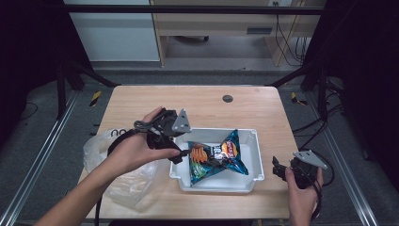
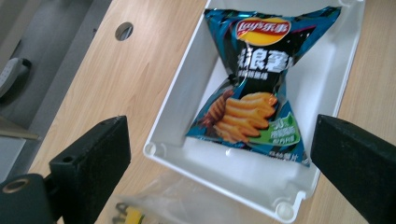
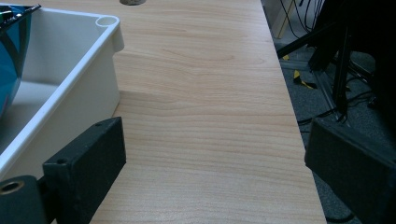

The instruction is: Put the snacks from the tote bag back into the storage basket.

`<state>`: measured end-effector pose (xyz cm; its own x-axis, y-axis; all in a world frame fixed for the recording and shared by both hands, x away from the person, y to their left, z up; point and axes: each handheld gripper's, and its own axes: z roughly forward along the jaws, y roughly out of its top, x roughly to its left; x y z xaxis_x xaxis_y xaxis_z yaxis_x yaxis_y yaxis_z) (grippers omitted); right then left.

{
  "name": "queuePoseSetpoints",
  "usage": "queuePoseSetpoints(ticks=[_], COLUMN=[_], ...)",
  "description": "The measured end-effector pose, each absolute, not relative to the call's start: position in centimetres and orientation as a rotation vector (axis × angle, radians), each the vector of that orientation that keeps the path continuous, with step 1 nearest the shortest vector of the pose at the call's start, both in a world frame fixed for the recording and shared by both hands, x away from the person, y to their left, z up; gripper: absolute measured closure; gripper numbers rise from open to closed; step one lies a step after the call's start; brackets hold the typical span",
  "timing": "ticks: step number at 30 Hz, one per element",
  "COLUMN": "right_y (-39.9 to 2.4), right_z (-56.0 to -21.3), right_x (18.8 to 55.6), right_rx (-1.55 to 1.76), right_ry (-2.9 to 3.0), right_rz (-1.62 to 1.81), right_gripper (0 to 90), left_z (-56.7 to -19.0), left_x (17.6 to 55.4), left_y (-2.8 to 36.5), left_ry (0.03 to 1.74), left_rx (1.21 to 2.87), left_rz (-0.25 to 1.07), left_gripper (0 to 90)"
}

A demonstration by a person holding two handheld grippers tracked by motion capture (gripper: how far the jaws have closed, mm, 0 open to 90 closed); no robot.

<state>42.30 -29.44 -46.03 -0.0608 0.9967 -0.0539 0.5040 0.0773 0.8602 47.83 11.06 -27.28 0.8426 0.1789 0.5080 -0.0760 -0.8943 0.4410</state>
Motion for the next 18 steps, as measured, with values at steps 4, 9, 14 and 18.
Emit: queuePoseSetpoints(ticks=[4, 9, 14, 18], right_y=[-29.4, -29.5, -29.5, -29.4], right_z=[-46.0, -46.0, -46.0, -46.0], right_x=[42.3, 42.3, 42.2, 42.2], right_rx=[1.508, 1.51, 1.507, 1.509], right_ry=[1.655, 1.653, 1.653, 1.653], right_rz=[0.891, 0.891, 0.89, 0.888], right_gripper=[5.7, 5.7, 5.7, 5.7], left_z=[-26.9, -26.6, -26.0, -28.2], left_x=[48.1, 48.0, 49.3, 47.1], left_y=[12.8, 14.7, 16.4, 18.0], left_ry=[0.099, 0.131, -0.083, 0.453], left_rx=[2.572, 2.558, 2.591, 2.495], left_rz=[0.767, 0.784, 0.811, 0.599], left_gripper=[4.5, 4.2, 3.8, 3.8])
